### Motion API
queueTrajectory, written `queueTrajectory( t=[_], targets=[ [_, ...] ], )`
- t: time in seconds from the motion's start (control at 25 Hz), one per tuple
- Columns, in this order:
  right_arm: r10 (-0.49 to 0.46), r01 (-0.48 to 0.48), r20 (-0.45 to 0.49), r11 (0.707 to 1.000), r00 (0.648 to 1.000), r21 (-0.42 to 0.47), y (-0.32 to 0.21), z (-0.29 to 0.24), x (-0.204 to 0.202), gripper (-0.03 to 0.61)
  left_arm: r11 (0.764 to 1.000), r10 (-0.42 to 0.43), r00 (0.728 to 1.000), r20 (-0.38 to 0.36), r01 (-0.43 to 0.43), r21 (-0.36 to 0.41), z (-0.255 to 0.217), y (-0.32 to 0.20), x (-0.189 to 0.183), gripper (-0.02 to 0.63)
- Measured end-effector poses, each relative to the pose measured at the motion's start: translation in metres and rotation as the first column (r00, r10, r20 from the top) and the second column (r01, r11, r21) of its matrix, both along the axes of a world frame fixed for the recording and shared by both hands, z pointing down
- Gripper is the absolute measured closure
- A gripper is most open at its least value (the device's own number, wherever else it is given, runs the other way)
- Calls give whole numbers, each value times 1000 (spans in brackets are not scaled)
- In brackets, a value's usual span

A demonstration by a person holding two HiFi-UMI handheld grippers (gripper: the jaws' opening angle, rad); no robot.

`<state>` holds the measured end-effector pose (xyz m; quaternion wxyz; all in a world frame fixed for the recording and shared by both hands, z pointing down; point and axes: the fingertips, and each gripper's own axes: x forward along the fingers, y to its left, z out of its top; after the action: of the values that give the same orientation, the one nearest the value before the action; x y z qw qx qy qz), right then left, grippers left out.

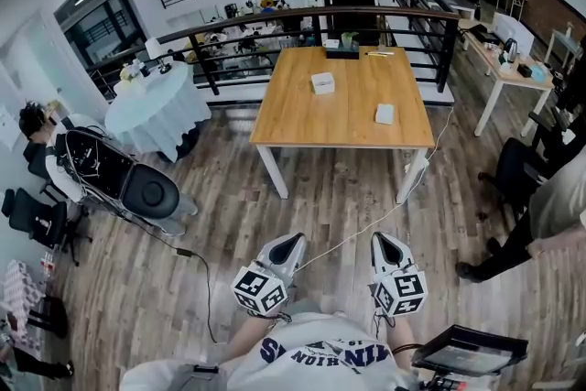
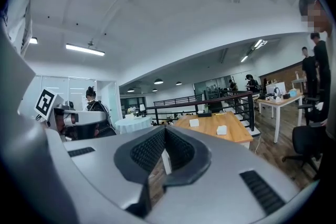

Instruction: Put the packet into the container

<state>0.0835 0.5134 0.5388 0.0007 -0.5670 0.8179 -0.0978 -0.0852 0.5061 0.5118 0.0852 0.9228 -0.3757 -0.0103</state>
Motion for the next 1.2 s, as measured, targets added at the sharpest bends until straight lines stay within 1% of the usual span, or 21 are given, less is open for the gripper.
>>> queueTrajectory(
  t=[0.16,0.28,0.4,0.52,0.6,0.76,0.96,1.2],
  targets=[
    [-16,16,-6,1000,1000,5,1,0,13,571,1000,0,1000,25,0,-1,-2,0,15,620],
    [5,-5,18,1000,1000,1,0,7,23,571,1000,4,998,63,-4,-6,0,-3,21,620],
    [7,-7,26,1000,1000,-1,4,15,31,571,1000,-11,997,74,12,-10,2,-1,24,620],
    [-1,1,10,1000,1000,20,5,12,36,571,999,-32,996,79,31,17,-6,-4,24,620],
    [14,-14,-4,999,1000,29,5,12,42,571,999,-43,996,80,40,37,-12,-9,24,620],
    [57,-57,18,998,998,28,2,14,55,571,998,-41,995,94,35,56,-17,-18,30,620],
    [76,-76,16,997,997,25,-4,17,52,571,998,-25,997,75,20,60,-14,-32,34,620],
    [65,-64,-26,998,998,6,-29,15,38,571,998,-44,998,45,42,43,-4,-63,19,620]
  ],
)
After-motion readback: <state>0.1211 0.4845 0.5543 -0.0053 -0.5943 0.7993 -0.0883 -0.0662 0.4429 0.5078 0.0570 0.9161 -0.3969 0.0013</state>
